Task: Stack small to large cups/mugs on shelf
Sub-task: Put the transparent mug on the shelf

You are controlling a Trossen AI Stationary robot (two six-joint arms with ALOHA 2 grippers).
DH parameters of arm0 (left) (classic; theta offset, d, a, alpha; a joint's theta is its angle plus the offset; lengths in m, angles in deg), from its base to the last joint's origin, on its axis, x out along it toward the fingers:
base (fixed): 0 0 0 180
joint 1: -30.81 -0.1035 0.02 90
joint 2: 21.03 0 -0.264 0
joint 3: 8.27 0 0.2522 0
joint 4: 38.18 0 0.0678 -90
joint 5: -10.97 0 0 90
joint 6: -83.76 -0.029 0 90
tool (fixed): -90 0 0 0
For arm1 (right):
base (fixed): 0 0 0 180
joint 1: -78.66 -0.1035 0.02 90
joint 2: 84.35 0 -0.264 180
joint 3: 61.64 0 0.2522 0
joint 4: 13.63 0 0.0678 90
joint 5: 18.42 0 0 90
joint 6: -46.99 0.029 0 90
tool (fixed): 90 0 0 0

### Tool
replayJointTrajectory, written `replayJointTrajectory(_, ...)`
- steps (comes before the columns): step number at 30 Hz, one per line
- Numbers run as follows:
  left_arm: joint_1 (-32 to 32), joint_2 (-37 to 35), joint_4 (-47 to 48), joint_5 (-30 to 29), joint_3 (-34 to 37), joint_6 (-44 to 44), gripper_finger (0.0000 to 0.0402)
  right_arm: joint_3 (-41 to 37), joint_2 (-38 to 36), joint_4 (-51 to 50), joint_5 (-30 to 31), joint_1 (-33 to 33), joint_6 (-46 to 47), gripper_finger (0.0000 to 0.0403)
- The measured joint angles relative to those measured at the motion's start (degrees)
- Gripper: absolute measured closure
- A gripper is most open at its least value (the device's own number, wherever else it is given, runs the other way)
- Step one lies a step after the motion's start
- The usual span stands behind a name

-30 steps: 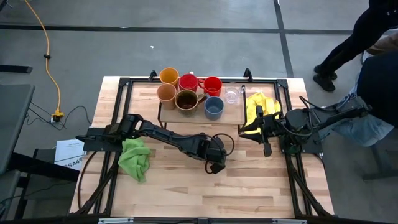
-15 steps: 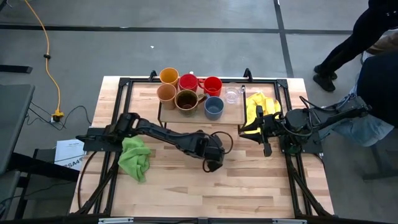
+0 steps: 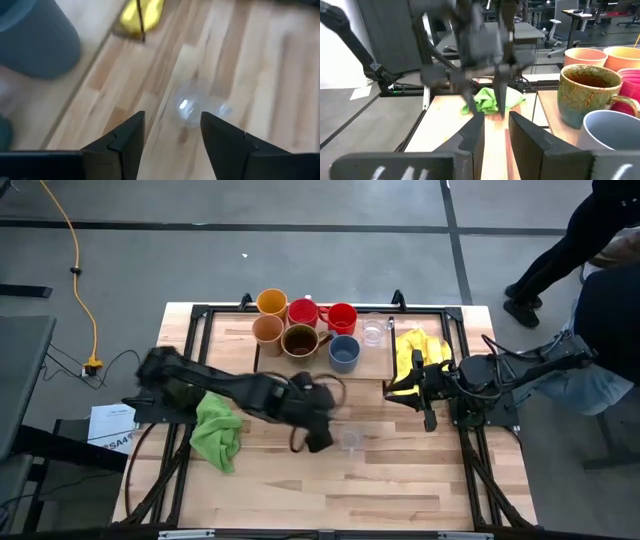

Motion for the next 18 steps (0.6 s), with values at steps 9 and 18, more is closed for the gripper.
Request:
replayJointTrajectory(9, 0.04, -27.94, -33.48, 6.03, 31.54, 2.23, 0.0235, -0.02, 0.02, -0.43, 0.01, 0.02, 2.26, 0.0322)
replayJointTrajectory(18, 3.1, -52.4, -69.62, 7.84, 58.19, -2.47, 0.0237, -0.04, 0.96, 0.26, 1.71, 0.15, 5.52, 0.0322)
